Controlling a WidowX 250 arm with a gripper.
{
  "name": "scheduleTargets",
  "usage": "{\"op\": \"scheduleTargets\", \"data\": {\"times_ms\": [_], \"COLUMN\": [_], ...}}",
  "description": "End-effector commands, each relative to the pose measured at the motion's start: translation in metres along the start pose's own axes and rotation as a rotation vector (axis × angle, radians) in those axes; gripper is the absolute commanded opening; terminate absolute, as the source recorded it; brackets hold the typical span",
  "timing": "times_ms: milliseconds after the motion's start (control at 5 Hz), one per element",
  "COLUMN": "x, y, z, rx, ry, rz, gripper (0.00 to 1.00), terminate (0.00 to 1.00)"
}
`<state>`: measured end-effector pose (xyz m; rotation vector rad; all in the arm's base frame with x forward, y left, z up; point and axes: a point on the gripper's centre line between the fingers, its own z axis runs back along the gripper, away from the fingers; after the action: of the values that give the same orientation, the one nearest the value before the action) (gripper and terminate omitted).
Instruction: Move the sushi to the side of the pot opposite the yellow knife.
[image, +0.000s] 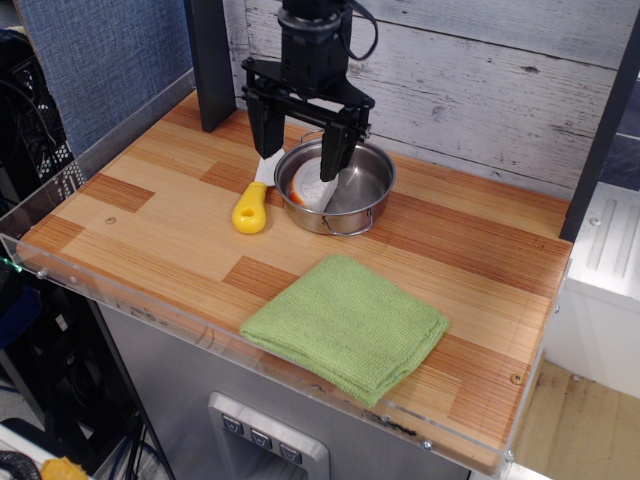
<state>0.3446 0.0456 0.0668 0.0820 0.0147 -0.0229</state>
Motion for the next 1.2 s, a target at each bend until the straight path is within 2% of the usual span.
{"op": "scheduleTargets", "data": {"times_ms": [0,400,1000], "x": [0.02,0.02,0.031], "y": [0.004,0.004,-0.007], "z": [-0.003,-0.003,-0.017], "rx": [0.043,0.048,0.028], "ry": [-0.041,-0.092,-0.097], "rz": [0.033,0.079,0.093], "gripper": [1.0,1.0,1.0], "terminate": [0.0,0.0,0.0]}}
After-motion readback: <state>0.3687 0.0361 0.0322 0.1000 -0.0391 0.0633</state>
